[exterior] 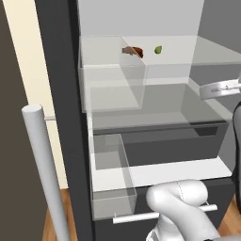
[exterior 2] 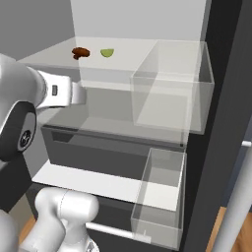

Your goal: Open the fridge, remove the mango, lemon wedge, and chicken drumstick, and place them on any counter.

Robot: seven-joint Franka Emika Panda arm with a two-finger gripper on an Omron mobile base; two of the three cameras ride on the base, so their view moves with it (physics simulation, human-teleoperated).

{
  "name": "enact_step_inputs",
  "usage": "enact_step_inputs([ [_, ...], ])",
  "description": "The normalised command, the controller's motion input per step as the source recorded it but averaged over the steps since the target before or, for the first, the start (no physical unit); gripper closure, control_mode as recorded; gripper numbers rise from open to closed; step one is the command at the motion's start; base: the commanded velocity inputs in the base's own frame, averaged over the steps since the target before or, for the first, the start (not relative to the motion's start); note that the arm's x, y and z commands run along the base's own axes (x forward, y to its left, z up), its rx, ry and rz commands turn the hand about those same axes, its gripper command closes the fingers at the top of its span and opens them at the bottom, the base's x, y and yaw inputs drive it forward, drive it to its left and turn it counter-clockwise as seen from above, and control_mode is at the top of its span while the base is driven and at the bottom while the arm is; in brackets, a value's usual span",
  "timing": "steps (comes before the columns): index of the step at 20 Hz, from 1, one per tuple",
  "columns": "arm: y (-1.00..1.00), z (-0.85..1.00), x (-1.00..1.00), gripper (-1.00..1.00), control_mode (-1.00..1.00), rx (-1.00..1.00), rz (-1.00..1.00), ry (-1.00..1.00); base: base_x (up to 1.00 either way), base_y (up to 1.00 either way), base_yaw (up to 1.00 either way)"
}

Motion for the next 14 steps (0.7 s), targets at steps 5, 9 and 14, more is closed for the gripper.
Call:
enact_step_inputs([
  [5,0.04,0.07,0.51,-1.0,-1.0,0.0,0.1,0.01,0.0,0.0,0.0],
  [9,0.14,0.12,0.26,-1.0,-1.0,0.0,0.0,0.07,0.0,0.0,0.0],
  [14,0.01,0.04,0.41,-1.0,-1.0,0.0,-0.02,0.17,0.0,0.0,0.0],
])
